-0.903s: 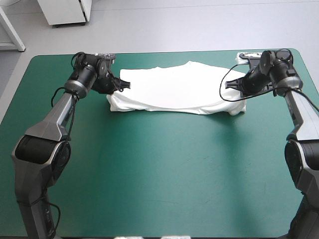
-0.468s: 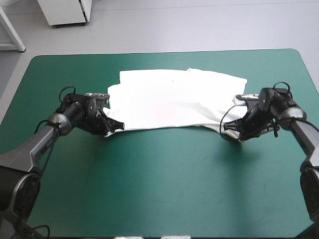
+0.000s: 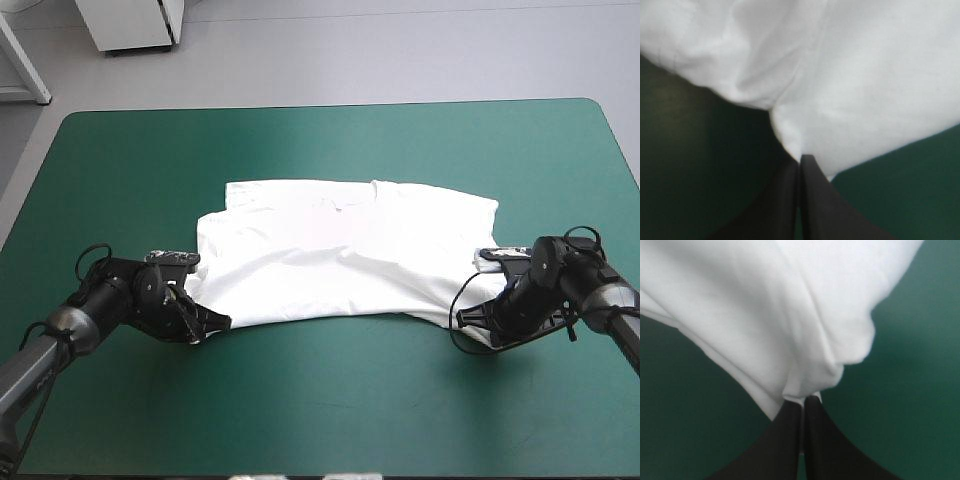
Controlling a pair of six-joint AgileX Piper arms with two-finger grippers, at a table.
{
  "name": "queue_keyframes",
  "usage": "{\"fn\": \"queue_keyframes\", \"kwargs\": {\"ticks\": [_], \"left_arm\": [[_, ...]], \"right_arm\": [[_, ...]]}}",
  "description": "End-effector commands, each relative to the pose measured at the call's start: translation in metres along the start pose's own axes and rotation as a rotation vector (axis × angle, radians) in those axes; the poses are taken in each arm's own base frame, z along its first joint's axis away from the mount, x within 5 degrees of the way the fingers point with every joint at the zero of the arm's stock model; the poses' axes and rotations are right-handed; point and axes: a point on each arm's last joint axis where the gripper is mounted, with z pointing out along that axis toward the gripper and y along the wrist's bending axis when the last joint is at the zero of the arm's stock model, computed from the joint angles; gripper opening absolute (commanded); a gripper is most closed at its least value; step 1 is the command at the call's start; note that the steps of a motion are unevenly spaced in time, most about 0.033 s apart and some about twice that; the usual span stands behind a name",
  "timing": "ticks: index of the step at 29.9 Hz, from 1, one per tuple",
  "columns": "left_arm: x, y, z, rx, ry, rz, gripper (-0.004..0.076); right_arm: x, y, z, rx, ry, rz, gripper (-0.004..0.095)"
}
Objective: Fold the cloth
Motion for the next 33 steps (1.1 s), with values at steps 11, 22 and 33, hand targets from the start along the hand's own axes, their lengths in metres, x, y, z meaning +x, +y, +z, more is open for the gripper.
{"fn": "queue_keyframes", "kwargs": {"ticks": [11,22,33], "left_arm": [[0.007,-0.003,-0.014,0.025,-0.032,0.0,0.0209],[-0.004,-0.007,-0.051,0.031,-0.033,0.015,0.0455],[-0.036,-0.014,-0.14,0.026,-0.285,0.058,0.0454]], "right_arm": [[0.012,0.006,-0.019,-0.049,-0.033,0.009,0.0233],[0.013,0.014,-0.064,-0.073,-0.146,-0.024,0.0492],[0.005,0.019,-0.168,0.02,-0.448,-0.056,0.0463]]}}
